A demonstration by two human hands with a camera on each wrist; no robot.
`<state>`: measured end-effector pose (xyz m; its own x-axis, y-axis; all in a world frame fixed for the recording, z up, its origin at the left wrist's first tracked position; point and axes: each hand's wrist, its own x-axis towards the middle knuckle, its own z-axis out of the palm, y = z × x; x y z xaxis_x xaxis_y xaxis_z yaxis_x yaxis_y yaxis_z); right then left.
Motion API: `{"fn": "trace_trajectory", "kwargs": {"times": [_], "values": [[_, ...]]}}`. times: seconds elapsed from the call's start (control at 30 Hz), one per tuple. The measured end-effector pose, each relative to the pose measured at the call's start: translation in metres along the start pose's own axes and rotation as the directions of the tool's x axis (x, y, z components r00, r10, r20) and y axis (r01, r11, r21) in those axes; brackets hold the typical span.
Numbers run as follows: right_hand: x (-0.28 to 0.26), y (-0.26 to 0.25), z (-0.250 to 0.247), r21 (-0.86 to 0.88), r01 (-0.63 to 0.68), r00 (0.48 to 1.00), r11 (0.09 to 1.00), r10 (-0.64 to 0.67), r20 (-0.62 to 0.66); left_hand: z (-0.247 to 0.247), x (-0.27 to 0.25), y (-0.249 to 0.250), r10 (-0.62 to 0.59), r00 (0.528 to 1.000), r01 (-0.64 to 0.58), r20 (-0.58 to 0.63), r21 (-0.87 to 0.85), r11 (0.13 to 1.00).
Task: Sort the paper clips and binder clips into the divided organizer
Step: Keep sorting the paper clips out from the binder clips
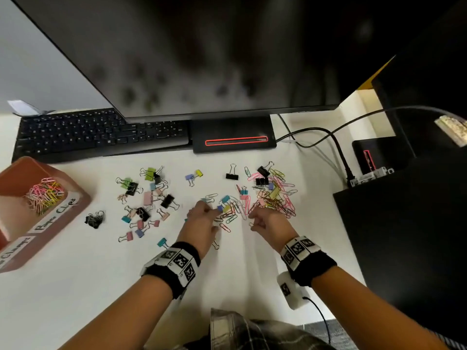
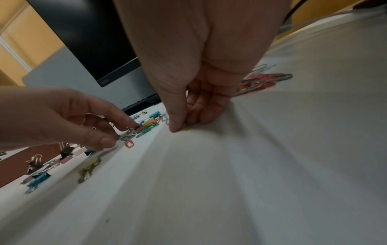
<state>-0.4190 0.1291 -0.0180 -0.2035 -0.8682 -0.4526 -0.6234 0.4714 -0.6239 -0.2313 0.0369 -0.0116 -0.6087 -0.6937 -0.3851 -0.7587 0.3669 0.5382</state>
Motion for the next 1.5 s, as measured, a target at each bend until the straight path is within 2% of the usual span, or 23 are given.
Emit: {"fn": "trace_trajectory", "kwargs": {"times": [0.13,0.3,0.57,0.67,0.73,0.83,1.0,1.33,1.5], "values": [[0.018,-0.009,-0.003,-0.018,0.068,0.998,0.998,-0.068,0.018,0.001,0.007,-0.004,0.042,0.994,-0.039,-0.100,0.028,0.999],[0.038,-0.019,-0.001,0.000,0.129,0.992,0.992,-0.129,0.010,-0.002,0.015,-0.005,0.037,0.988,-0.031,-0.151,0.042,0.999],[0.039,-0.011,0.003,-0.057,0.182,0.977,0.982,-0.187,-0.104,-0.005,0.010,0.000,-0.014,0.987,0.015,-0.163,0.007,1.000],[0.033,-0.010,0.002,-0.040,0.224,0.967,0.974,-0.227,-0.113,-0.002,0.001,0.009,-0.061,0.996,0.061,-0.061,0.000,0.998],[0.031,-0.011,0.002,-0.051,0.240,0.969,0.970,-0.242,-0.055,0.002,0.000,0.016,-0.118,0.993,0.118,-0.022,-0.007,0.993],[0.034,-0.015,0.003,-0.089,0.218,0.976,0.972,-0.216,0.035,0.008,0.006,0.022,-0.151,0.988,0.151,-0.044,-0.002,0.988],[0.046,-0.018,0.001,-0.085,0.214,0.976,0.973,-0.216,-0.019,0.009,0.018,0.019,-0.182,0.975,0.169,-0.127,-0.108,0.980],[0.046,-0.018,-0.002,-0.226,0.249,0.963,0.942,-0.266,-0.045,-0.006,0.025,0.002,-0.148,0.980,0.131,-0.132,-0.126,0.983],[0.041,-0.019,-0.019,-0.258,0.303,0.921,0.917,-0.351,-0.166,-0.015,0.021,-0.002,-0.096,0.976,0.053,-0.194,-0.217,0.975]]}}
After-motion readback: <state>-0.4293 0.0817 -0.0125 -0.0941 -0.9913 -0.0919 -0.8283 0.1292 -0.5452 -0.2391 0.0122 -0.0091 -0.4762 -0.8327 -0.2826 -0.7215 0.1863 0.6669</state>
